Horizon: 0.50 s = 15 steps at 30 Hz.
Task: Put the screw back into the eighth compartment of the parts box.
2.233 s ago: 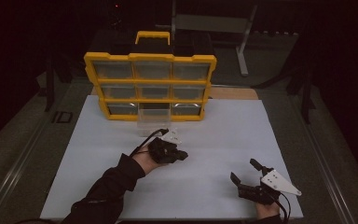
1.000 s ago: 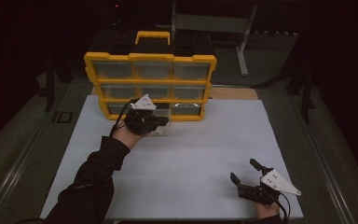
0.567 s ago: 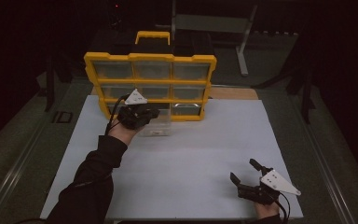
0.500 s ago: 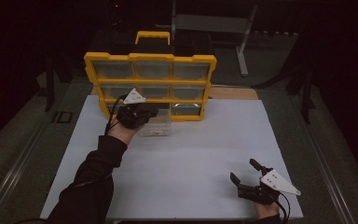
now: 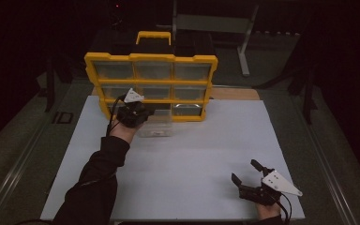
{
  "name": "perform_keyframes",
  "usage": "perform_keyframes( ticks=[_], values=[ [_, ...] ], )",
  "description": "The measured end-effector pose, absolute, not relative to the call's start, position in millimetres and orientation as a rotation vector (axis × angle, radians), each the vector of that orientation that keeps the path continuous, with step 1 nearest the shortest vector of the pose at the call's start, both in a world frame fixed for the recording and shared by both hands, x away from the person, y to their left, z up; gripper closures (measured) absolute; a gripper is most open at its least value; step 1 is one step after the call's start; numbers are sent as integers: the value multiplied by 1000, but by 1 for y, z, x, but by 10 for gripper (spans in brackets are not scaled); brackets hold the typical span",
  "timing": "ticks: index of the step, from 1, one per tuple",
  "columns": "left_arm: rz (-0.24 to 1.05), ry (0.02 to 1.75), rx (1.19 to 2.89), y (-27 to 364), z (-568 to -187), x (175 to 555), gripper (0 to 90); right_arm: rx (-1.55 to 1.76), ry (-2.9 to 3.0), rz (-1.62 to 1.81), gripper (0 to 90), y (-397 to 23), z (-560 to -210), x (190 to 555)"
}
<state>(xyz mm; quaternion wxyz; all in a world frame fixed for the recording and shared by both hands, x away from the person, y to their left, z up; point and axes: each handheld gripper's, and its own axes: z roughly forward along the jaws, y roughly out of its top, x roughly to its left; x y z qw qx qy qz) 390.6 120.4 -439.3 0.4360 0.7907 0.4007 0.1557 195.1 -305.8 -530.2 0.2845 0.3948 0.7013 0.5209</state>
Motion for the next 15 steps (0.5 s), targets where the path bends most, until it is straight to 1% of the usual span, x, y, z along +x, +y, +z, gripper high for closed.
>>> perform_keyframes(
  ticks=[15],
  values=[
    [347, 1083, 2041, 116, -455, 402, 866, 1055, 1876, 1395, 92, -306, -530, 195]
  ],
)
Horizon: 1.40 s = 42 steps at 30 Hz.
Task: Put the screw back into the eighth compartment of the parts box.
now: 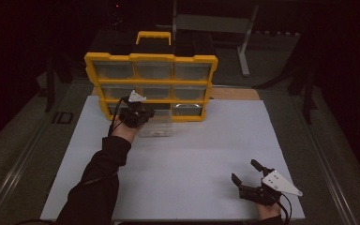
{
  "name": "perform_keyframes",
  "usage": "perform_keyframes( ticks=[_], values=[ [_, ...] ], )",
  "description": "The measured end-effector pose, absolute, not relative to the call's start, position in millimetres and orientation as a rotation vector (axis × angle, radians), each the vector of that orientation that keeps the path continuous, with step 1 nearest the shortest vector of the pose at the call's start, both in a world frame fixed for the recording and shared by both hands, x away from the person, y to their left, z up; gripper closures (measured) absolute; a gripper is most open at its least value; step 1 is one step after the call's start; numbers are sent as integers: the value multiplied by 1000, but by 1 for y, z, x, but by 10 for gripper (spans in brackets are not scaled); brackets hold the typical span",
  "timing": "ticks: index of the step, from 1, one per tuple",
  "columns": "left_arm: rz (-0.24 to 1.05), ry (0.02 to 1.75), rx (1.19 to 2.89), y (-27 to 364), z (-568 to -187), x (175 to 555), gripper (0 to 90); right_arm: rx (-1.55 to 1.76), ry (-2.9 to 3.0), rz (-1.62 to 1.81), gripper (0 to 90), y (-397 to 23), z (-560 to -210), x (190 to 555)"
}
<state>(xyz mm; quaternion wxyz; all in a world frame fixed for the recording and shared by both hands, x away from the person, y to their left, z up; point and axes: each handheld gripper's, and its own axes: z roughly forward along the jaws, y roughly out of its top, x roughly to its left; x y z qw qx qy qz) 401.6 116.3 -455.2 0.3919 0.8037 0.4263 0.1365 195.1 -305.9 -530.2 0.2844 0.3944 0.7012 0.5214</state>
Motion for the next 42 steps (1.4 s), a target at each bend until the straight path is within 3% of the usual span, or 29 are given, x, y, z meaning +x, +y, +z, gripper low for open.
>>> perform_keyframes(
  ticks=[16, 21, 28, 32, 34, 39, 42],
  values=[
    [285, 1129, 2122, 114, -470, 410, 859, 1059, 1878, 1394, 91, -306, -530, 195],
    [313, 1157, 2098, 116, -468, 412, 683, 1059, 1878, 1393, 91, -307, -530, 195],
    [323, 1153, 2068, 120, -459, 407, 520, 1060, 1877, 1393, 91, -306, -530, 195],
    [311, 1129, 2045, 121, -452, 402, 348, 1058, 1877, 1393, 91, -306, -530, 195],
    [322, 1115, 2038, 122, -446, 399, 319, 1060, 1876, 1394, 92, -307, -530, 195],
    [295, 1089, 2059, 125, -434, 393, 148, 1059, 1879, 1391, 91, -306, -530, 195],
    [291, 1079, 2056, 127, -430, 386, 108, 1060, 1878, 1392, 91, -306, -530, 195]
  ],
)
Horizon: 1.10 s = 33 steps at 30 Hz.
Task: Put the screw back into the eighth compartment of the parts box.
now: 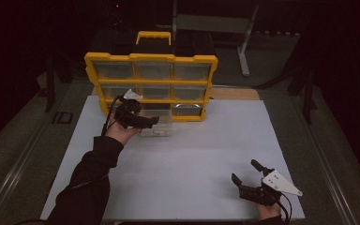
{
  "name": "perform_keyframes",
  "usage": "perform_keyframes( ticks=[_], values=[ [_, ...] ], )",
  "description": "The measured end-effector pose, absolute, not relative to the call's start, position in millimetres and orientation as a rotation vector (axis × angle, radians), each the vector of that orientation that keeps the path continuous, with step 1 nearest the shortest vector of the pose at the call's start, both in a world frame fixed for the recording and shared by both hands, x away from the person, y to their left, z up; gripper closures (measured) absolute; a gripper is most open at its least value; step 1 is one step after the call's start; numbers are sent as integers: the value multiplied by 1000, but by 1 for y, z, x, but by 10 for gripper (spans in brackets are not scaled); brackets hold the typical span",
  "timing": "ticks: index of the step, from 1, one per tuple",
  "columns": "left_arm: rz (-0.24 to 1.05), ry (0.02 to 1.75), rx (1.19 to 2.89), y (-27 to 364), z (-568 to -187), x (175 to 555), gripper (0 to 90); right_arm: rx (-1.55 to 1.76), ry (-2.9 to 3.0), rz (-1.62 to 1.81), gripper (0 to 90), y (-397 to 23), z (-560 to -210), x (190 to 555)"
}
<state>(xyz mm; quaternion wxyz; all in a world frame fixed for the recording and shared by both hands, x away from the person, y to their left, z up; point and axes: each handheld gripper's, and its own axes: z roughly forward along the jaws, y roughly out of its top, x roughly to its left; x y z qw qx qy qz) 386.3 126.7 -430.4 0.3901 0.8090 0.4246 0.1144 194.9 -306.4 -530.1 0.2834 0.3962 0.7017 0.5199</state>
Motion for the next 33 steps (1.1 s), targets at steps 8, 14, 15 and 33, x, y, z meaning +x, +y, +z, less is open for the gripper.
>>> perform_keyframes(
  ticks=[8, 14, 15, 33],
  values=[
    [257, 1040, 2017, 144, -423, 368, 0, 1062, 1877, 1390, 91, -306, -530, 195],
    [269, 1024, 2016, 154, -426, 355, 0, 1065, 1877, 1389, 91, -307, -530, 195],
    [275, 1012, 2010, 155, -427, 353, 0, 1064, 1877, 1389, 91, -307, -530, 195],
    [243, 864, 1950, 173, -433, 314, 0, 1062, 1876, 1391, 92, -306, -530, 195]
  ],
)
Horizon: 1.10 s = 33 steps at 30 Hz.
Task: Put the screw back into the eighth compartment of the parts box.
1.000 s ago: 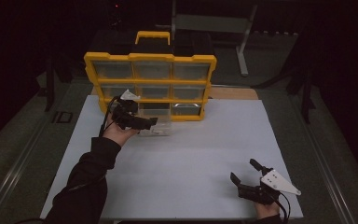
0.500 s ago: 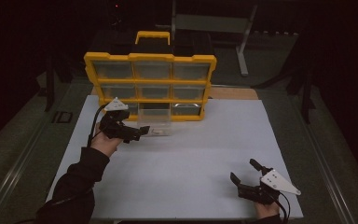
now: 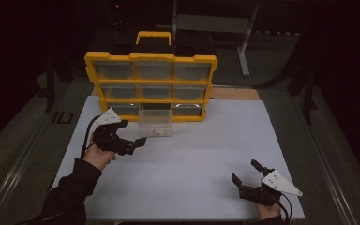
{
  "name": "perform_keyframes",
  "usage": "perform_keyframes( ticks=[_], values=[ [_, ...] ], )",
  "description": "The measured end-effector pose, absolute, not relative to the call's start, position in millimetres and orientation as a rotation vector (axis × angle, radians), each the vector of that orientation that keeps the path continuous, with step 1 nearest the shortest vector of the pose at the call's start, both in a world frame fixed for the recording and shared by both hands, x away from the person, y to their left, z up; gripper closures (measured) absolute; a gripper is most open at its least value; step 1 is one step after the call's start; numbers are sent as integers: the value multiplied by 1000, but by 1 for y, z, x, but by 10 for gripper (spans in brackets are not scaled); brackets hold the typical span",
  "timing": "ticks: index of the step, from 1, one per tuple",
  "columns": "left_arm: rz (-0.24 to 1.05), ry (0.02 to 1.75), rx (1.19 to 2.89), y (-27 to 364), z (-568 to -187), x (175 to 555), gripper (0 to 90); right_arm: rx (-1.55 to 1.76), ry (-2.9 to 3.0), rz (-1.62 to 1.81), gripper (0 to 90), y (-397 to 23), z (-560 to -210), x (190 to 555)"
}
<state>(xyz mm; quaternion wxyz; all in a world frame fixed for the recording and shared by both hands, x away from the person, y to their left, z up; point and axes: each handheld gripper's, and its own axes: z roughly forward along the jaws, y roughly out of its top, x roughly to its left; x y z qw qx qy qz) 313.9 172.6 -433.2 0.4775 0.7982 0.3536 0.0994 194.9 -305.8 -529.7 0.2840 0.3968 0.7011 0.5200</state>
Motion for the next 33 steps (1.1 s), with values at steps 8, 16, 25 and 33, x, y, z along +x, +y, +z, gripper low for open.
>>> perform_keyframes(
  ticks=[8, 16, 25, 33],
  values=[
    [221, 842, 1936, 182, -446, 297, 0, 1062, 1876, 1391, 91, -306, -529, 195],
    [233, 830, 1930, 190, -463, 278, 0, 1060, 1878, 1392, 92, -305, -529, 195],
    [229, 805, 1926, 196, -480, 261, 0, 1056, 1882, 1387, 91, -305, -530, 195],
    [212, 808, 1914, 199, -494, 246, 0, 1058, 1881, 1390, 92, -305, -529, 195]
  ],
)
